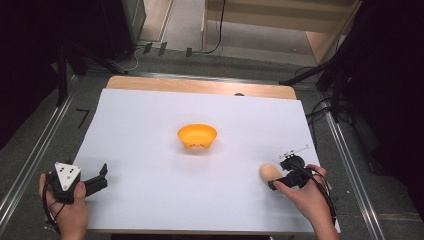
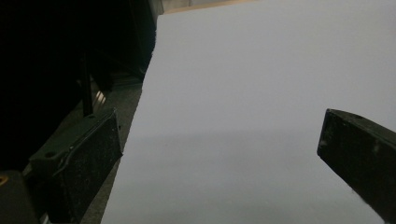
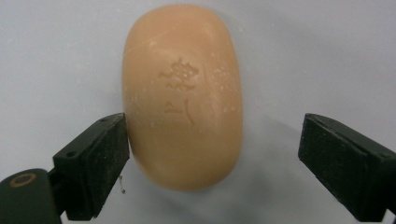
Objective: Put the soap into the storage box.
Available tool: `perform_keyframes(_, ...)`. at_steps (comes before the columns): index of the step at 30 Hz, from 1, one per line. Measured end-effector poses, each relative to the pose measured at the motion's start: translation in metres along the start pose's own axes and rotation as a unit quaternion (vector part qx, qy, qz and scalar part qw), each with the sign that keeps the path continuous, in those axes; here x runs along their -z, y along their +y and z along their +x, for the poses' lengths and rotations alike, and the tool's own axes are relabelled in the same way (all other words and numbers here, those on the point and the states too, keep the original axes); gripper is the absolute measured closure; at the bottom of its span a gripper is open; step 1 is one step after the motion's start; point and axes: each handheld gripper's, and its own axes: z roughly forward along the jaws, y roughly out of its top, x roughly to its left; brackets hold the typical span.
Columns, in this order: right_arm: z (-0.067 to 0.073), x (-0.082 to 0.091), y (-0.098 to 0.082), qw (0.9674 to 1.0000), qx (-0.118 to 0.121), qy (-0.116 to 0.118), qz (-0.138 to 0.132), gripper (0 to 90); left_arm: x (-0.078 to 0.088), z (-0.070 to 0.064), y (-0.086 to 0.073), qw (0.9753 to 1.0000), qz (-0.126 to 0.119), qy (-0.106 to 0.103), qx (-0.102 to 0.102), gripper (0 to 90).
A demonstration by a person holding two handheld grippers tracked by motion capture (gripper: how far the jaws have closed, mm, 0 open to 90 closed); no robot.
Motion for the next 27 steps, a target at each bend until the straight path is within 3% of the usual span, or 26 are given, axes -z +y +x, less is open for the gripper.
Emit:
perform_keyframes(10, 0.012, -0.007, 0.011, 0.9999, 0.012, -0.008, 0.005, 21.8, -0.001, -0.001, 0.000, 1.0000, 0.000, 0.000, -0.004, 0.1)
perform_keyframes(15, 0.014, -0.010, 0.014, 0.9998, 0.013, 0.003, 0.017, 30.9, -0.001, -0.001, 0.000, 1.0000, 0.002, 0.001, -0.006, 0.1)
perform_keyframes(24, 0.015, -0.014, 0.015, 0.9996, 0.009, -0.001, 0.028, 32.1, 0.000, -0.002, 0.000, 1.0000, 0.000, 0.001, -0.008, 0.1)
perform_keyframes(27, 0.018, -0.015, 0.016, 0.9991, 0.021, -0.012, 0.035, 31.8, 0.000, -0.001, 0.000, 1.0000, -0.001, 0.001, -0.007, 0.1)
